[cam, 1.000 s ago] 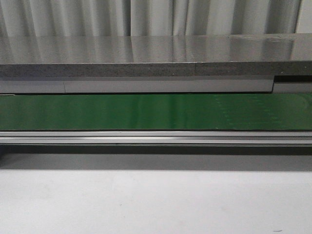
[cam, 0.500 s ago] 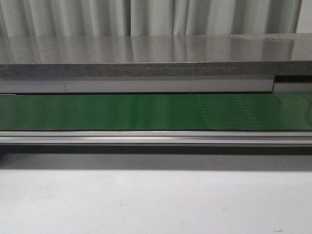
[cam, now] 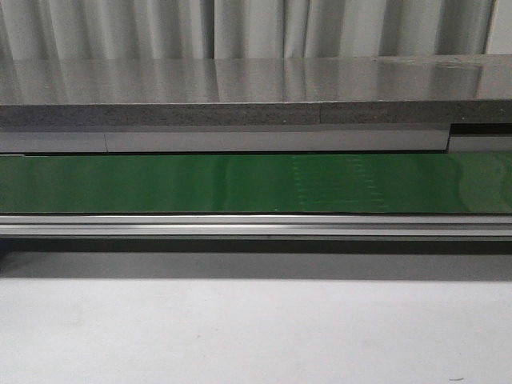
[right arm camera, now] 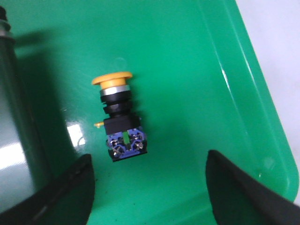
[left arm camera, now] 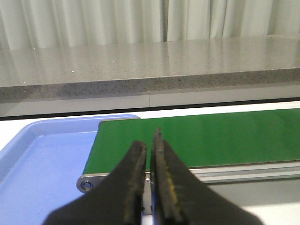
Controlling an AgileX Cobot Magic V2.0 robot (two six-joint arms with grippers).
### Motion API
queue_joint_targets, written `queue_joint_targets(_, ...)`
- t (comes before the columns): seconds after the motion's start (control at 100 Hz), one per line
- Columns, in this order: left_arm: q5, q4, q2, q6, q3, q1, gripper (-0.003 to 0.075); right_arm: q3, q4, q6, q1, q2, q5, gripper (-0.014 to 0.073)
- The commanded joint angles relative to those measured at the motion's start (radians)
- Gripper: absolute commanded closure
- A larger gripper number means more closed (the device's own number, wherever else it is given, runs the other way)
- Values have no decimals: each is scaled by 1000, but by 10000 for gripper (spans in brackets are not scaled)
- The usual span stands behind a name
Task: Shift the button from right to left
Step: 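Lower the right gripper and close it around the button's black body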
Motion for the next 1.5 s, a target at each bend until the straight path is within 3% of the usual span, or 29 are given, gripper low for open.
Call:
queue_joint_targets(0.0,-81,-6,-37,-11,40,0,715,-39,-21,-11,-8,-2,-68,116)
queue_joint_targets(1.25,-81,-6,-37,-11,40,0,715,-39,-10,-80,-8,260,-218,122)
queue_joint_targets(1.32,-81,-6,-37,-11,40,0,715,-39,-10,-80,-8,260,-218,162)
queue_joint_targets(1.49,-81,-6,-37,-11,40,0,715,-39,-10,-80,-8,260,-211,354)
